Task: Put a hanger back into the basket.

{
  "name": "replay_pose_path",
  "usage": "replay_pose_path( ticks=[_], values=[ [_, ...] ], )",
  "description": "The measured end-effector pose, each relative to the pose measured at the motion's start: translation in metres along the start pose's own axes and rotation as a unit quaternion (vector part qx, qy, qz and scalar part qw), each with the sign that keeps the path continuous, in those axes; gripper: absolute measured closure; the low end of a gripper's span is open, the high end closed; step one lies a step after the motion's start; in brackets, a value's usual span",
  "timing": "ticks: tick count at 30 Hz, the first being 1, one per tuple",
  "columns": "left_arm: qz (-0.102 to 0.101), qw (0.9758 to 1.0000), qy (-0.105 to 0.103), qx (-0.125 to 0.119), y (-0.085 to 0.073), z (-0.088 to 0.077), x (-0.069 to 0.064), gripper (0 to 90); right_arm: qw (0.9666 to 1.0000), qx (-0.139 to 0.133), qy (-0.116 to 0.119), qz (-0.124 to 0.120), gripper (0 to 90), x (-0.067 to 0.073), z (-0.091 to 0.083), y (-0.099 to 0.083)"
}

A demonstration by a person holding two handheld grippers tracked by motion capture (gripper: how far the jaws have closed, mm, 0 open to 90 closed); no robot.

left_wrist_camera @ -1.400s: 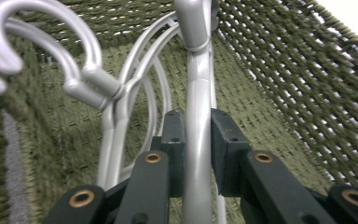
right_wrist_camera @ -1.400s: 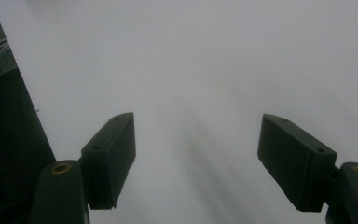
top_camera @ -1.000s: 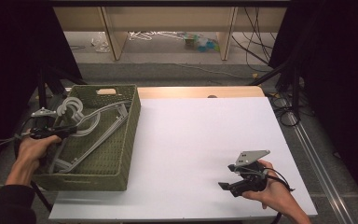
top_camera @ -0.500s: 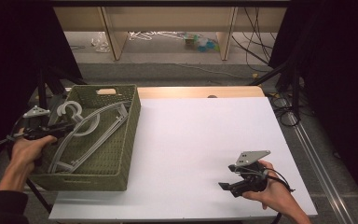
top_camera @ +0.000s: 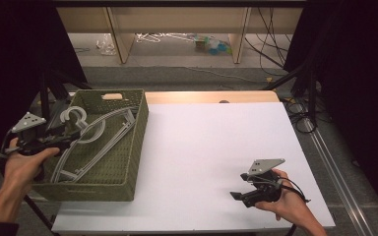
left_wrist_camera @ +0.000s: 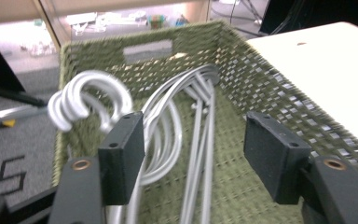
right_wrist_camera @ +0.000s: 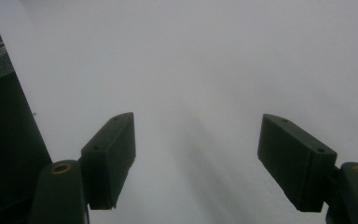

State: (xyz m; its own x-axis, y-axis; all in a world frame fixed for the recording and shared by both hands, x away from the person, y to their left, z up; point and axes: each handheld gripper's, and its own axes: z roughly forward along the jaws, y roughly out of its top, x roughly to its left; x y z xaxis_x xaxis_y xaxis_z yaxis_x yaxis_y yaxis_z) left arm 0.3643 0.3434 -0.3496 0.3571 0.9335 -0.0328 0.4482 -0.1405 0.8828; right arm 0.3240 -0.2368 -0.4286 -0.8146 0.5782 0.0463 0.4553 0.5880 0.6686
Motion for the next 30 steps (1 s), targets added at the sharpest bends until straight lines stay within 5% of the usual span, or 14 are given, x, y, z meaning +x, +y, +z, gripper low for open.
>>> replay_pose_path(
  ticks=[13, 17, 22, 26, 30],
  values=[
    [0.058, 0.9964, -0.058, -0.018, 0.001, -0.004, -0.079, 20.1, 0.9999, -0.009, -0.003, 0.005, 26.6, 0.0, -0.002, 0.001],
    [0.063, 0.995, -0.075, -0.021, -0.002, -0.003, -0.098, 19.5, 0.9999, -0.012, -0.005, 0.007, 26.5, 0.0, -0.003, 0.001],
    [0.025, 0.9897, -0.135, -0.041, -0.005, 0.002, -0.117, 19.4, 0.9998, -0.018, -0.007, 0.006, 26.5, 0.0, -0.003, 0.001],
    [0.058, 0.9885, -0.136, -0.032, -0.011, 0.01, -0.134, 19.8, 0.9997, -0.022, -0.006, 0.009, 26.5, 0.0, -0.004, 0.002],
    [0.061, 0.9859, -0.152, -0.034, -0.016, 0.013, -0.147, 19.8, 0.9996, -0.027, -0.009, 0.009, 26.5, -0.001, -0.004, 0.001]
  ],
)
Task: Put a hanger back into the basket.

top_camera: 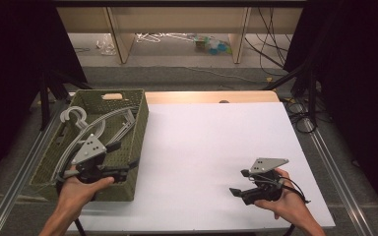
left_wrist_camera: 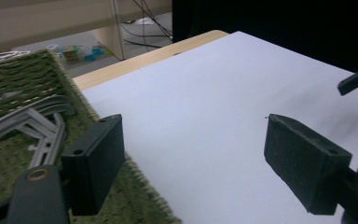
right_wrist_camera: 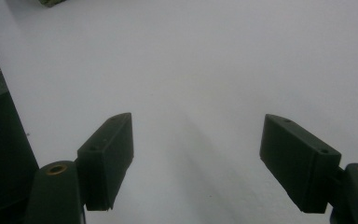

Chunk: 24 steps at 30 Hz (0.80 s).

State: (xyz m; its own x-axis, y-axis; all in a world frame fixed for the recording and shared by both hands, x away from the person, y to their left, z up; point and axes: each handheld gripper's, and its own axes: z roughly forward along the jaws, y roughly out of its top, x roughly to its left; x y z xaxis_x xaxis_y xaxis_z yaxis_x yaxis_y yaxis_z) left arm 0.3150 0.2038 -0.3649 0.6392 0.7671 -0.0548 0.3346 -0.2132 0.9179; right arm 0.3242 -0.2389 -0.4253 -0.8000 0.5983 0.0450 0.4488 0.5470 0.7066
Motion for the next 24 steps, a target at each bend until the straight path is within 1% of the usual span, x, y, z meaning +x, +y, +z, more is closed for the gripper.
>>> replay_pose_path(
  ticks=[2, 3, 4, 5, 6, 9, 11, 12, 13, 14, 15, 16, 17, 18, 19, 21, 22, 23, 24],
  values=[
    [-0.002, 0.9999, -0.012, 0.0, -0.002, 0.003, -0.005, 19.8, 1.0, -0.003, -0.002, 0.001, 26.5, 0.0, 0.0, 0.0],
    [0.001, 0.9999, -0.015, 0.0, -0.002, 0.004, -0.007, 19.8, 0.9999, -0.011, -0.004, 0.003, 26.5, 0.001, 0.001, 0.0],
    [0.006, 0.9999, -0.013, 0.001, -0.002, 0.005, -0.009, 19.8, 1.0, -0.003, 0.002, 0.002, 26.5, 0.001, -0.001, 0.0],
    [0.005, 0.9999, -0.013, 0.0, -0.003, 0.006, -0.011, 19.8, 1.0, -0.009, 0.001, 0.001, 26.5, 0.001, -0.002, 0.0],
    [0.01, 0.9998, -0.016, -0.004, -0.004, 0.006, -0.012, 19.8, 0.9999, -0.01, -0.001, -0.001, 26.5, 0.001, -0.002, 0.0],
    [0.007, 0.9996, -0.026, -0.011, -0.008, 0.008, -0.016, 19.8, 0.9999, -0.015, 0.0, 0.004, 26.4, 0.001, -0.004, -0.001],
    [0.013, 0.9995, -0.028, -0.01, -0.011, 0.009, -0.019, 19.8, 0.9997, -0.023, -0.002, 0.002, 26.4, 0.0, -0.005, -0.002],
    [0.016, 0.9994, -0.029, -0.011, -0.013, 0.009, -0.02, 19.8, 0.9997, -0.024, 0.0, 0.009, 26.4, 0.001, -0.005, -0.002],
    [0.015, 0.9993, -0.031, -0.013, -0.014, 0.009, -0.022, 19.8, 0.9996, -0.028, -0.004, 0.009, 26.3, 0.001, -0.005, -0.003],
    [0.018, 0.9991, -0.034, -0.017, -0.015, 0.01, -0.022, 19.7, 0.9994, -0.033, -0.006, 0.009, 26.2, 0.001, -0.004, -0.004],
    [0.018, 0.9991, -0.034, -0.016, -0.016, 0.01, -0.023, 19.7, 0.9993, -0.035, -0.005, 0.01, 26.2, 0.001, -0.005, -0.004],
    [0.012, 0.999, -0.039, -0.02, -0.018, 0.01, -0.025, 19.5, 0.9992, -0.04, -0.005, 0.008, 26.1, 0.0, -0.004, -0.005],
    [0.019, 0.9988, -0.04, -0.021, -0.019, 0.01, -0.026, 19.3, 0.9989, -0.045, -0.007, 0.007, 26.0, 0.0, -0.005, -0.005],
    [0.017, 0.9988, -0.04, -0.022, -0.02, 0.01, -0.027, 19.2, 0.9989, -0.046, -0.003, 0.009, 25.8, 0.0, -0.005, -0.005],
    [0.024, 0.9985, -0.042, -0.025, -0.021, 0.01, -0.028, 19.3, 0.9987, -0.051, -0.002, 0.01, 25.6, 0.0, -0.005, -0.005],
    [0.02, 0.9983, -0.045, -0.03, -0.023, 0.01, -0.03, 19.0, 0.998, -0.06, -0.004, 0.015, 25.0, 0.002, -0.007, -0.005],
    [0.021, 0.9982, -0.046, -0.033, -0.025, 0.011, -0.031, 18.9, 0.9978, -0.063, -0.001, 0.018, 24.7, 0.003, -0.008, -0.005],
    [0.026, 0.9981, -0.045, -0.032, -0.027, 0.011, -0.032, 18.8, 0.9976, -0.067, -0.002, 0.017, 24.4, 0.004, -0.008, -0.004],
    [0.021, 0.9981, -0.047, -0.033, -0.029, 0.011, -0.034, 18.7, 0.9973, -0.072, -0.002, 0.014, 22.9, 0.004, -0.009, -0.004]
  ],
)
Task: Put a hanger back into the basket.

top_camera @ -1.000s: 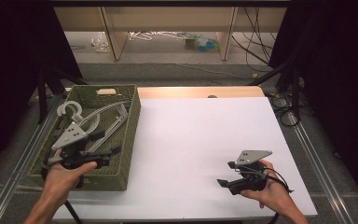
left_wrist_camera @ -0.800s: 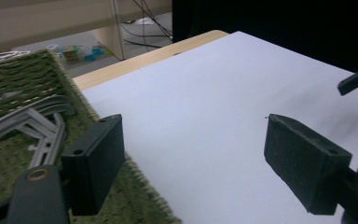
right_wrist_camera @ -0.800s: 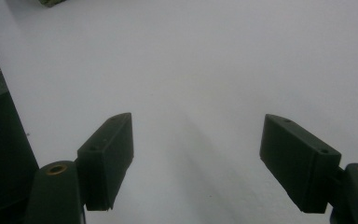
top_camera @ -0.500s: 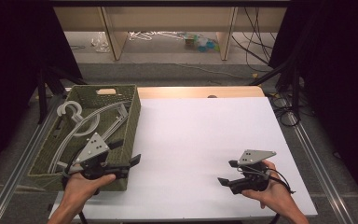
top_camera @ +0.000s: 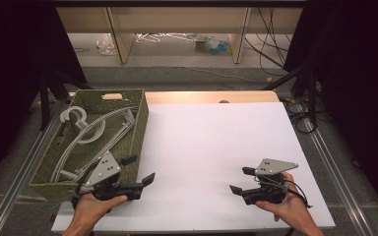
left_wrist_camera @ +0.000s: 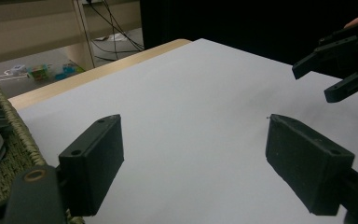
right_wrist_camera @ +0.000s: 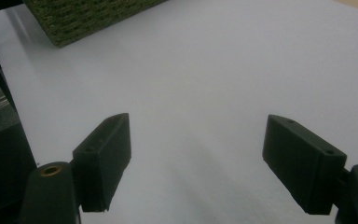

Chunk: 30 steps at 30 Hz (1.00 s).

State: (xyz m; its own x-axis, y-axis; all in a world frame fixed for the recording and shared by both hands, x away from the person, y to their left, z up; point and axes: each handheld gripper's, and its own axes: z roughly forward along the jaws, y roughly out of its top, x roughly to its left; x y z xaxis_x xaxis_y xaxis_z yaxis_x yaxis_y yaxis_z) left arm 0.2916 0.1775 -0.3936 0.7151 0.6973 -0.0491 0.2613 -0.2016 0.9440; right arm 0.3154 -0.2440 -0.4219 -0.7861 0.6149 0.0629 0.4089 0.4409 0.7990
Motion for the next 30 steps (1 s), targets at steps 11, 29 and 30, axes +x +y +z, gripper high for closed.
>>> replay_pose_path(
  ticks=[11, 29, 30],
  values=[
    [0.012, 0.9997, 0.007, -0.02, -0.03, 0.006, -0.011, 16.3, 0.9992, -0.037, -0.012, -0.002, 17.2, 0.009, -0.007, -0.002],
    [0.001, 0.9994, 0.01, -0.032, -0.036, 0.001, -0.012, 16.3, 0.9951, -0.096, -0.023, 0.001, 16.9, 0.026, -0.015, -0.018],
    [-0.005, 0.9994, 0.012, -0.033, -0.036, 0.001, -0.012, 16.3, 0.9958, -0.09, -0.018, 0.002, 16.9, 0.026, -0.014, -0.018]
  ],
)
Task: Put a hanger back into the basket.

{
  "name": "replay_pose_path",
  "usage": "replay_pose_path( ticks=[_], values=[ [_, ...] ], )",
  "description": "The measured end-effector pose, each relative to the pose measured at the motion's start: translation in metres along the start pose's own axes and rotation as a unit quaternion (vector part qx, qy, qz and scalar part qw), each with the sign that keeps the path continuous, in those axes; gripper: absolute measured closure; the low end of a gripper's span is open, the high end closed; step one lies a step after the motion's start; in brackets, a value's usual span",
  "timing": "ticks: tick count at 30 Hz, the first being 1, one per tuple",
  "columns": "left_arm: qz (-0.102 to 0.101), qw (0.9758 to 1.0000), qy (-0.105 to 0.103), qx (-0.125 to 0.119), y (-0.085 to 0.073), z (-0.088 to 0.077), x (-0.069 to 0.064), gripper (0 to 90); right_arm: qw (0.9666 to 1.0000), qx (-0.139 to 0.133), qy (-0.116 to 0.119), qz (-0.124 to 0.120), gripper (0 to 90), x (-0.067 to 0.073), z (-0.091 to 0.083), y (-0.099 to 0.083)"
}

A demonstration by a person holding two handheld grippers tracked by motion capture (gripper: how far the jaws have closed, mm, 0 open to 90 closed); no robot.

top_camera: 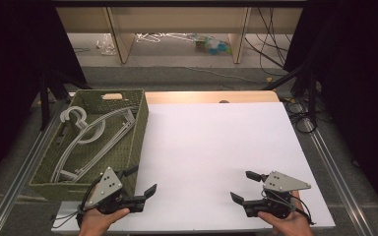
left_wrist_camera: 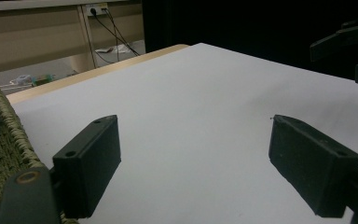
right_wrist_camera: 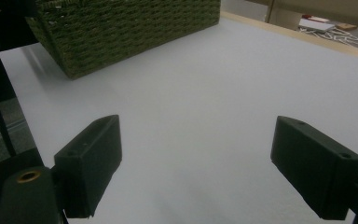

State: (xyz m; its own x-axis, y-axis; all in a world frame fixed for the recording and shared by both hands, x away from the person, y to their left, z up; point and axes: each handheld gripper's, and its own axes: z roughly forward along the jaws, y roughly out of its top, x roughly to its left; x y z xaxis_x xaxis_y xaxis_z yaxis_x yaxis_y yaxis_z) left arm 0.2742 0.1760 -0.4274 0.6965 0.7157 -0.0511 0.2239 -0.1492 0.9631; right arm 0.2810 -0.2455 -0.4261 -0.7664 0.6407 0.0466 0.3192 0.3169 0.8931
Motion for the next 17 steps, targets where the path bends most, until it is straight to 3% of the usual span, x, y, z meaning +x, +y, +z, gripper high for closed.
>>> replay_pose_path(
  ticks=[8, 9, 14, 15, 17],
  values=[
    [0.002, 1.0, -0.004, -0.007, 0.0005, -0.0001, 0.0028, 16.4, 1.0, -0.001, -0.006, 0.0, 16.4, 0.0002, 0.0007, -0.0007],
    [-0.001, 1.0, -0.003, -0.008, 0.0005, -0.0001, 0.0024, 16.4, 1.0, 0.001, 0.002, 0.002, 16.4, 0.0002, 0.0014, -0.0007],
    [0.002, 1.0, -0.003, -0.003, 0.0007, -0.0004, 0.0026, 16.4, 0.9999, -0.006, -0.009, -0.005, 16.4, -0.0009, 0.0018, -0.0011],
    [-0.006, 1.0, 0.0, -0.003, 0.0003, -0.0003, 0.0016, 16.4, 0.9999, -0.005, -0.009, -0.006, 16.3, -0.0009, 0.0019, -0.0013],
    [0.003, 1.0, -0.003, -0.003, 0.0007, -0.0005, 0.0021, 16.4, 1.0, -0.002, -0.007, 0.0, 16.2, -0.0003, 0.0021, -0.0015]
  ],
)
